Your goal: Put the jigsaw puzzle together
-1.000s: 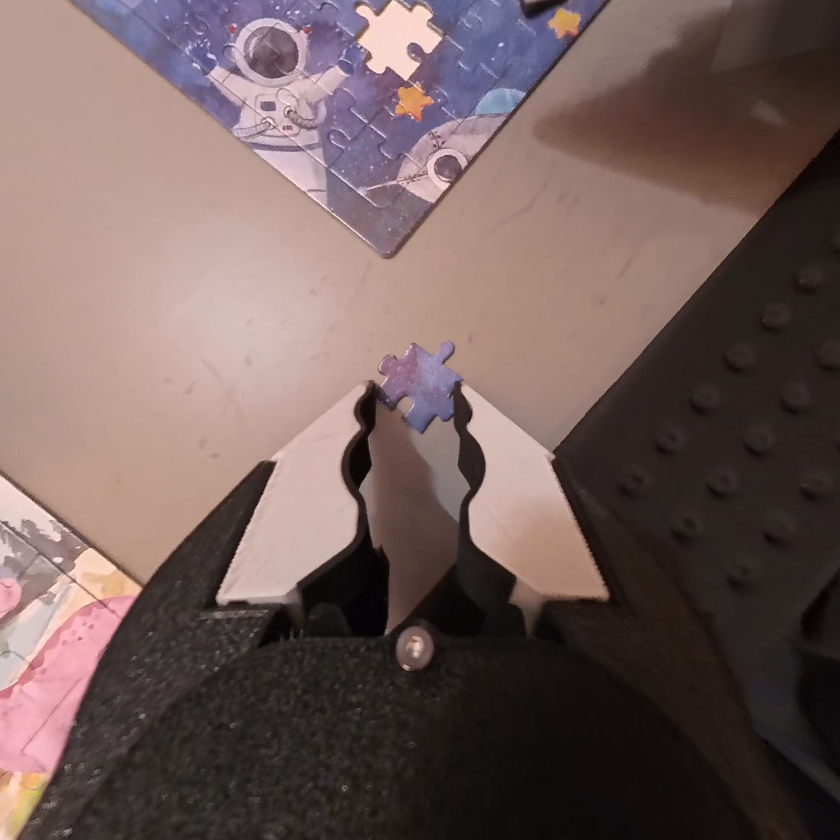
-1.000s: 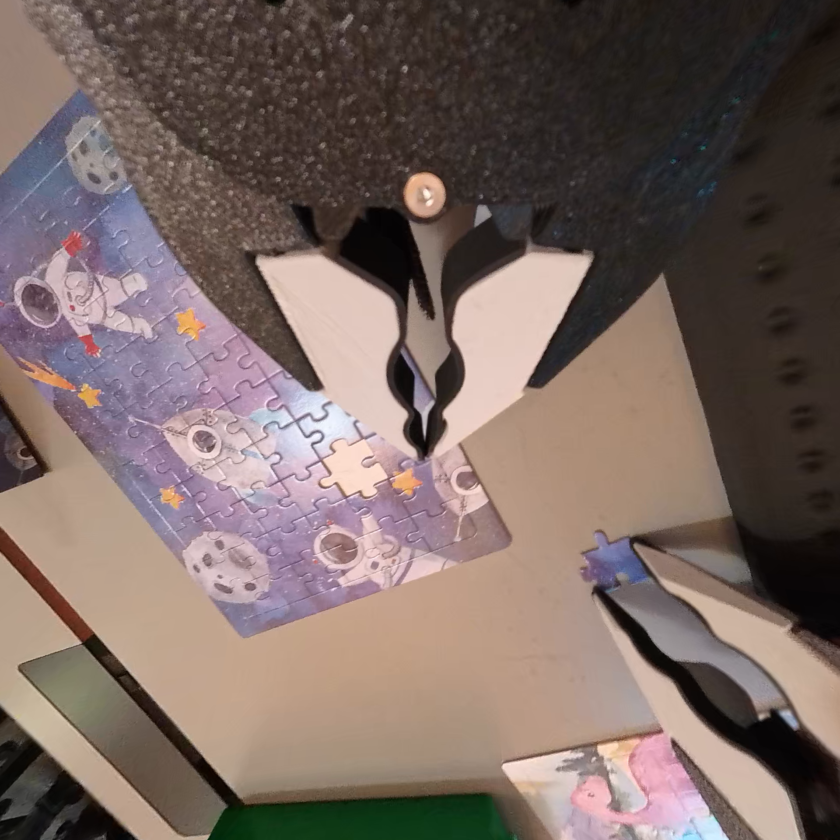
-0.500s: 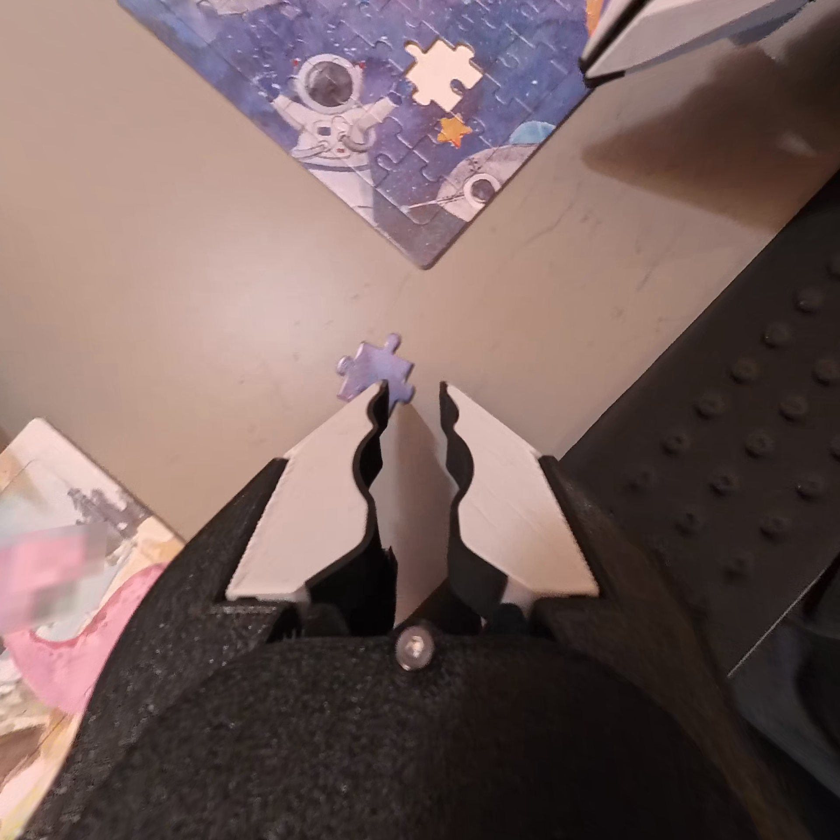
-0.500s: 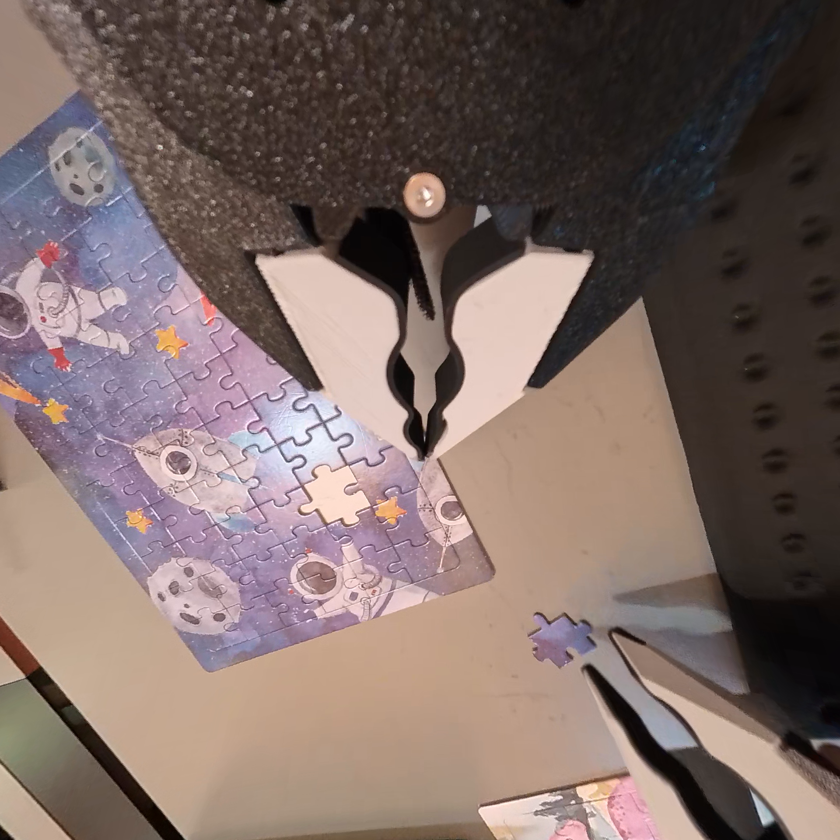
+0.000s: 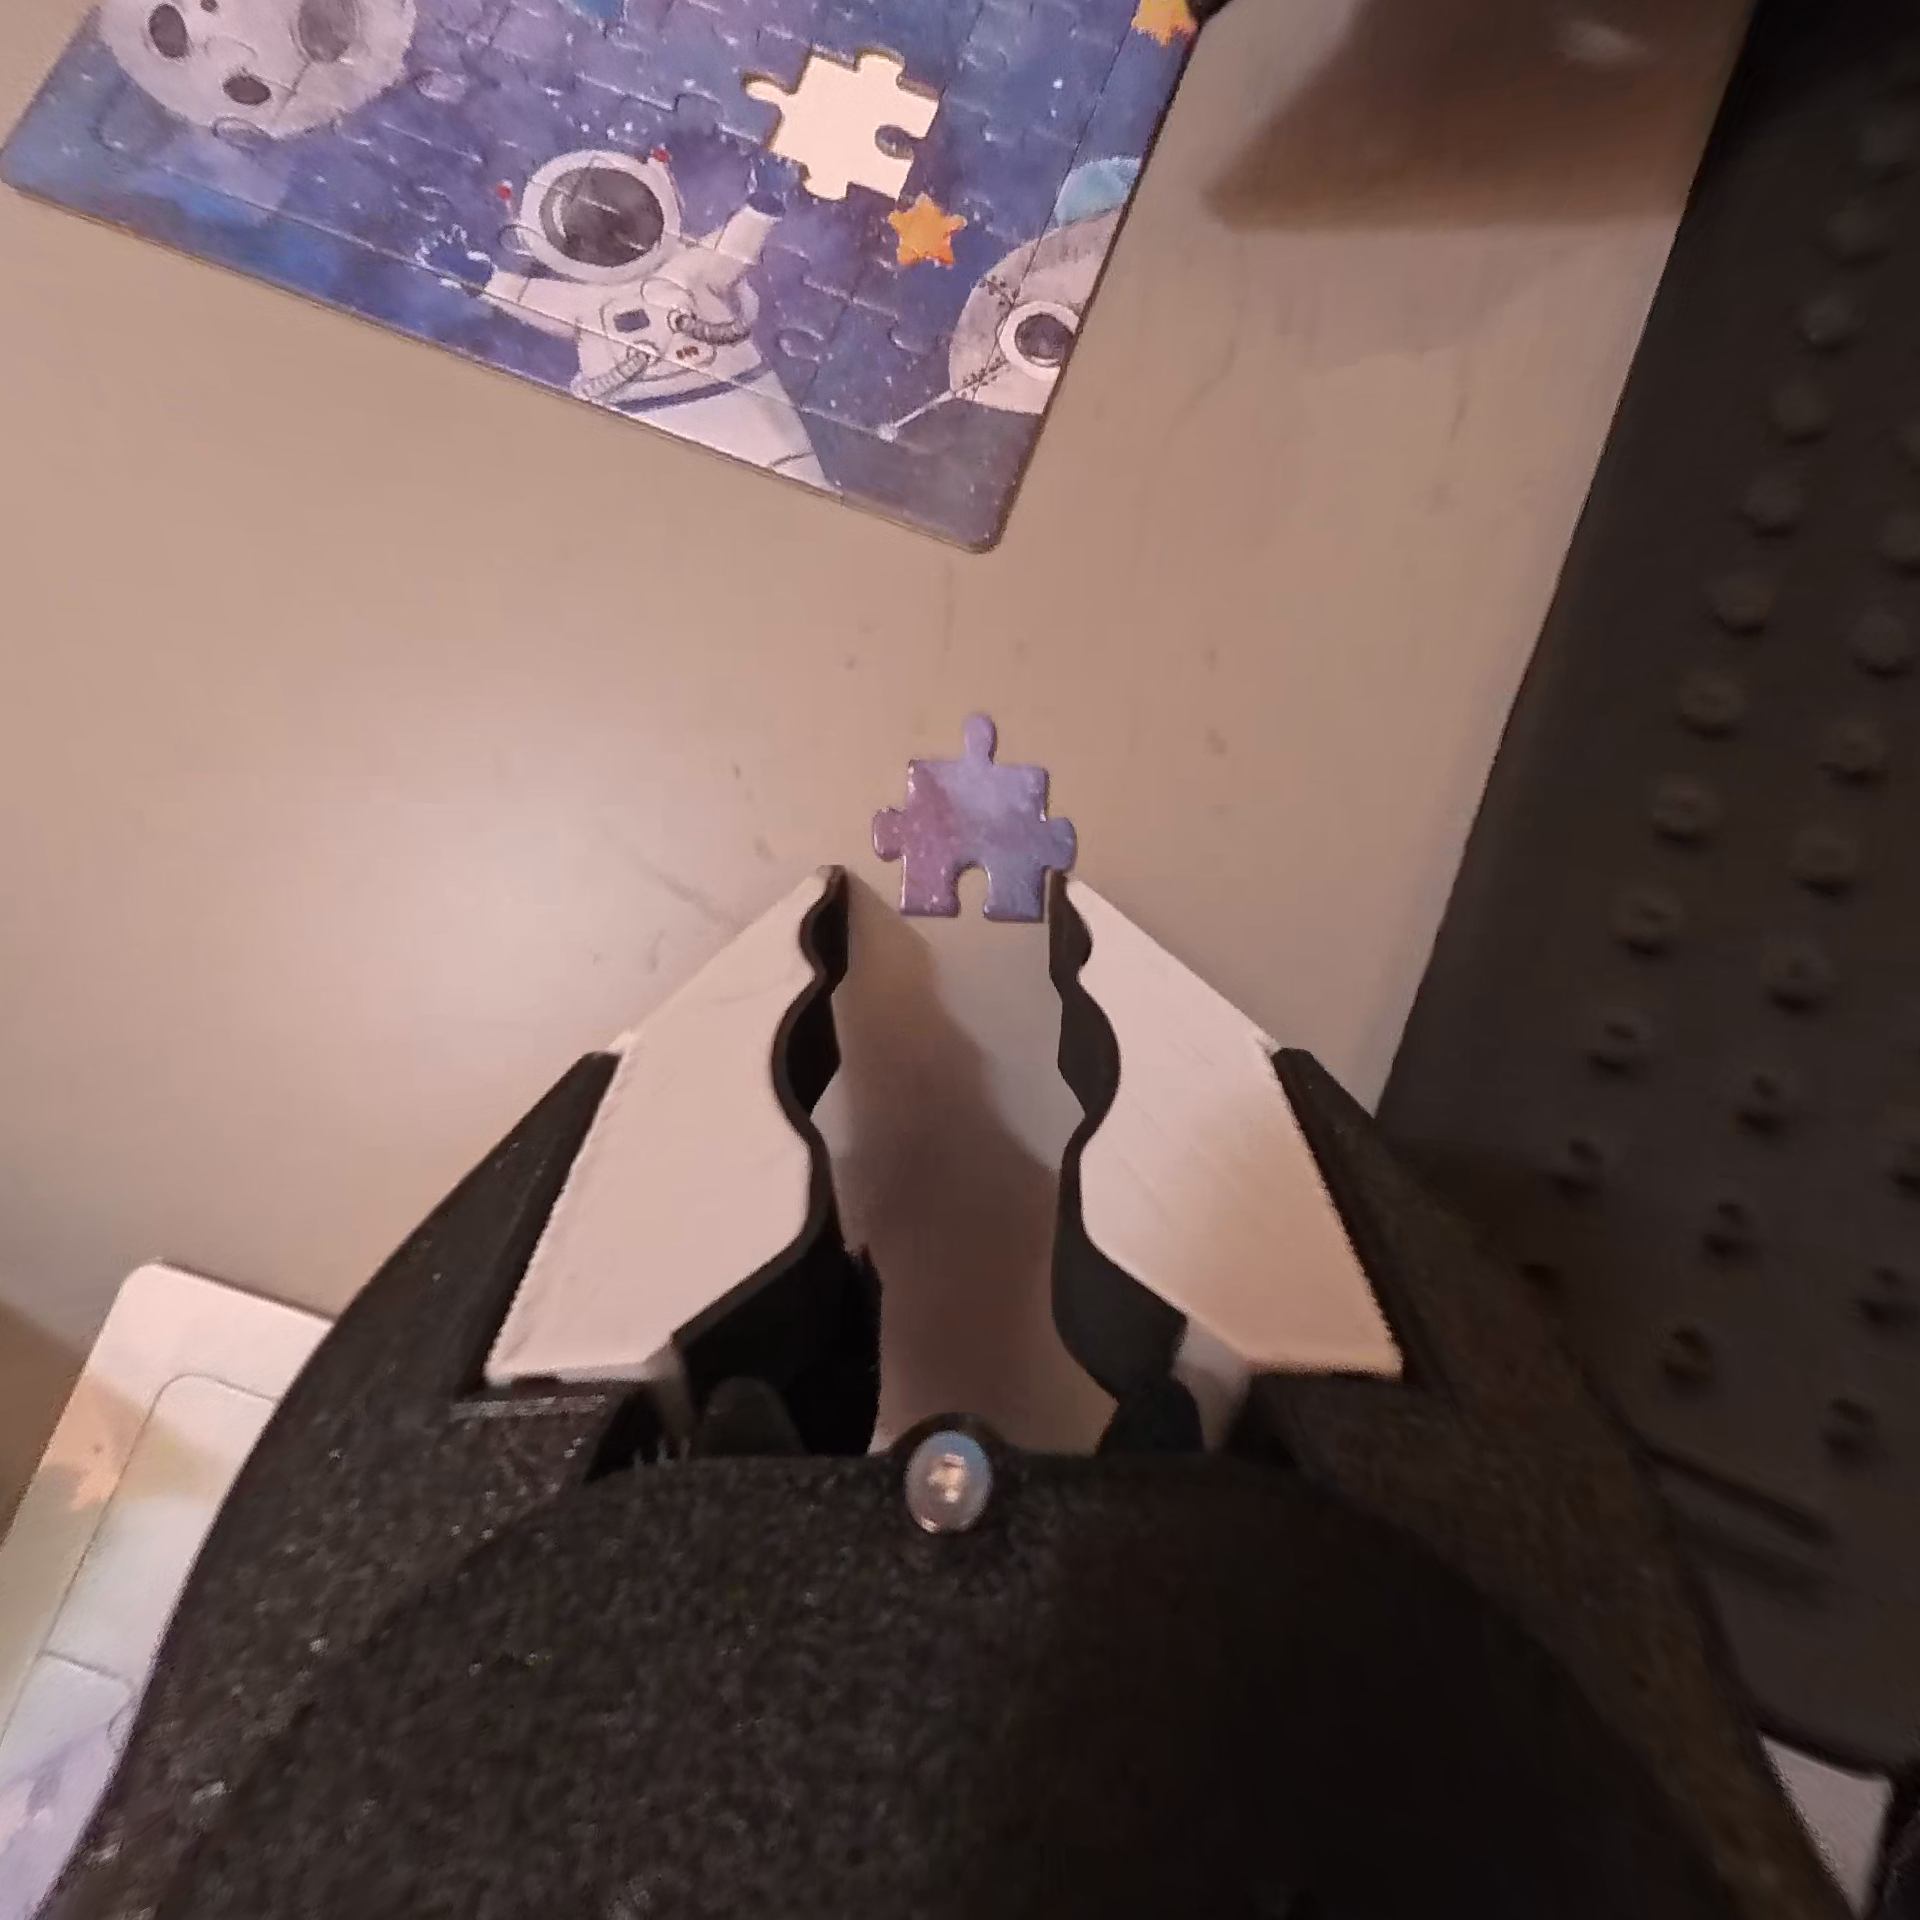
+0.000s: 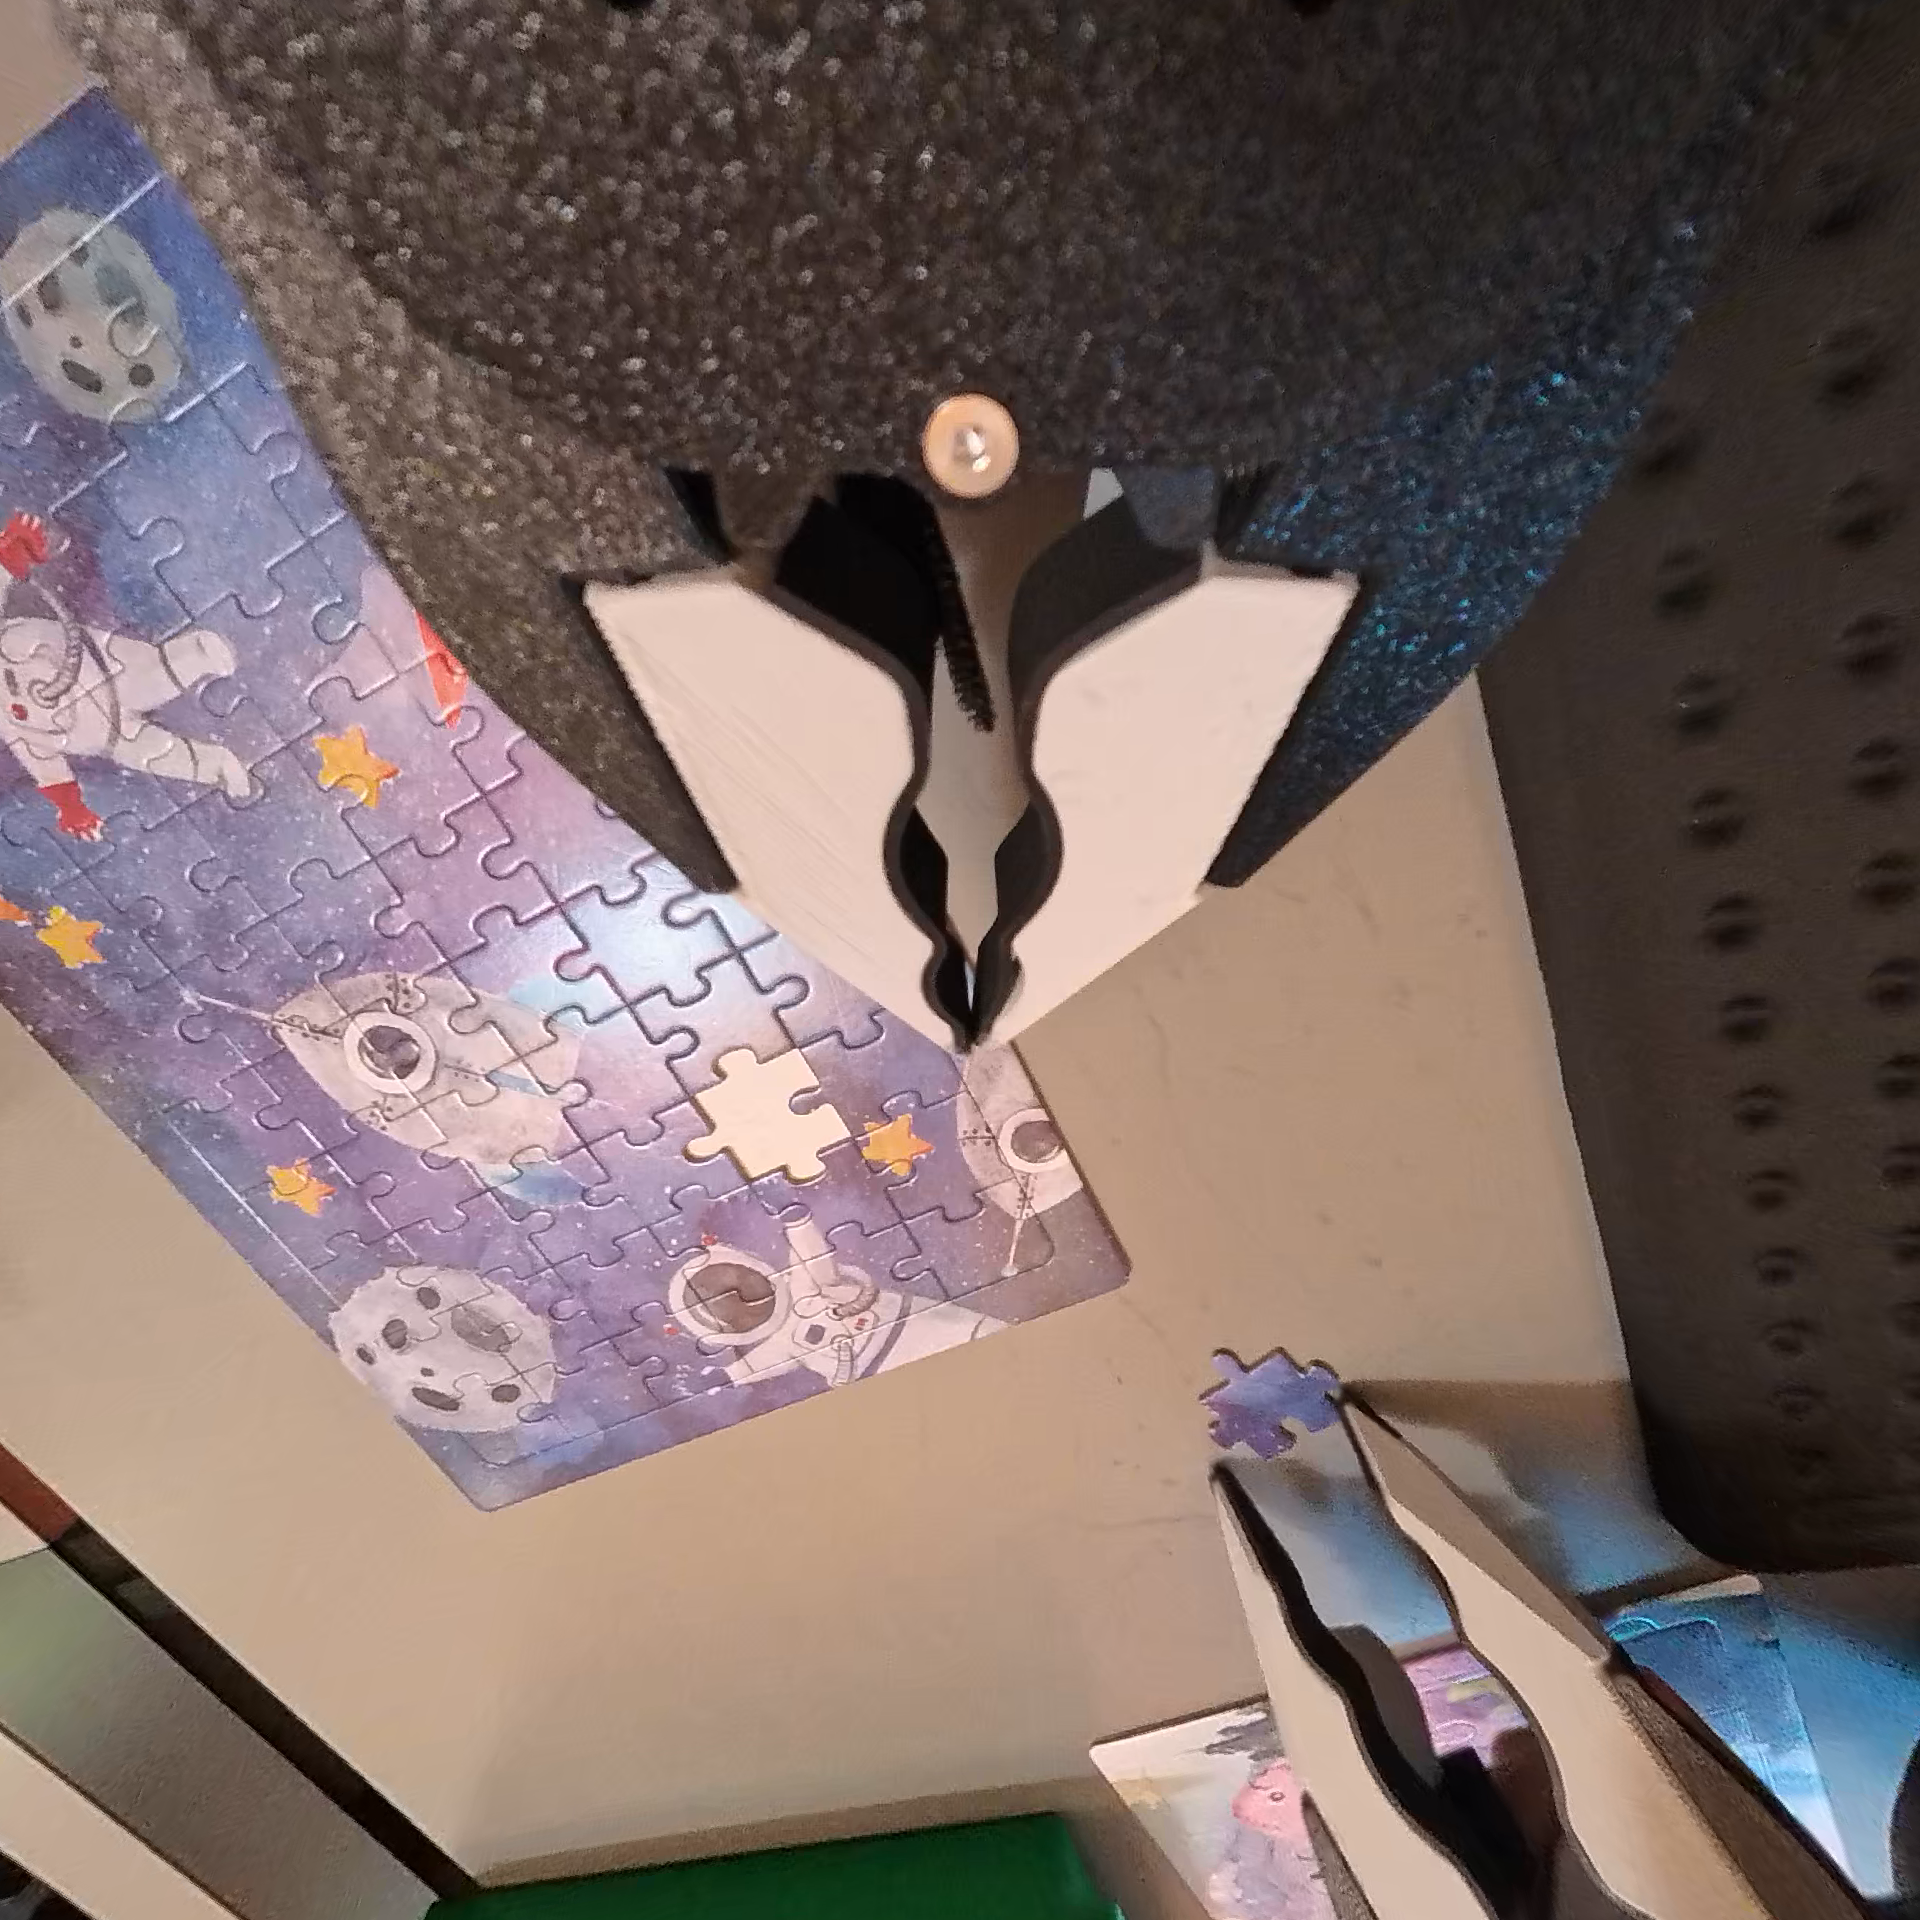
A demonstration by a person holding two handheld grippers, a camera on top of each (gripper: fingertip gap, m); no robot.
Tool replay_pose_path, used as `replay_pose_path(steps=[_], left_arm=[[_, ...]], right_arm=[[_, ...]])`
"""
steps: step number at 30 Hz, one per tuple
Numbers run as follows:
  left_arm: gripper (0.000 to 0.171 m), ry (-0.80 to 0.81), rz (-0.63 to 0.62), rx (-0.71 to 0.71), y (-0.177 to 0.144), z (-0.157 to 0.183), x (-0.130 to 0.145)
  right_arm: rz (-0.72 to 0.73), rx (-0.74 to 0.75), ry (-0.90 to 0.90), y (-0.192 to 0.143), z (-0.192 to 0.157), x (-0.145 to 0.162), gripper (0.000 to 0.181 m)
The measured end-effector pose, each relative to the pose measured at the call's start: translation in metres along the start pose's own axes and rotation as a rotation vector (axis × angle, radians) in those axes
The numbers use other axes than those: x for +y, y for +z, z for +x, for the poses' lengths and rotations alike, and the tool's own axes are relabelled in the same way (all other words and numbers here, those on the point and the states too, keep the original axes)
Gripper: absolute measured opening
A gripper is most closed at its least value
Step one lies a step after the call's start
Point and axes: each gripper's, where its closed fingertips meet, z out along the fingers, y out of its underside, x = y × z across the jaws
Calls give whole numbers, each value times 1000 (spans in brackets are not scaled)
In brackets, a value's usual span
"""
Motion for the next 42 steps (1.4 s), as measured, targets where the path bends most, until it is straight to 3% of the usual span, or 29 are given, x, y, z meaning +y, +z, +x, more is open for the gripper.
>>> replay_pose_path(steps=[3,10,13,17,21,25,28,29,32,36,38,40,42], left_arm=[[26,36,18,-15,2,3,-2],[25,76,1,-79,1,5,-5],[25,127,40,-80,-2,10,-25],[26,291,82,-83,-9,16,-72],[26,471,81,-59,-10,29,-112],[26,557,87,-8,-9,46,-131],[26,592,85,0,-4,53,-135],[26,597,82,-5,-1,54,-135],[22,545,113,-35,1,49,-136],[25,359,170,-2,3,46,-133],[23,226,235,16,3,40,-138],[9,30,308,18,3,26,-144],[8,-159,374,56,3,13,-147]], right_arm=[[-3,1,13,1,3,2,0],[-23,-59,3,10,-6,1,0],[-30,-136,16,11,-15,-1,2],[-23,-304,91,3,-15,-18,31],[-32,-661,300,-8,-26,-42,47],[48,-885,423,-23,-35,-66,39],[30,-930,444,-22,-42,-60,6],[34,-928,446,-21,-42,-58,5],[49,-908,459,-22,-38,-51,1],[79,-866,466,-22,-29,-48,1],[100,-854,481,-22,-23,-50,1],[103,-837,495,-21,-18,-49,1],[70,-820,482,-18,-18,-42,1]])
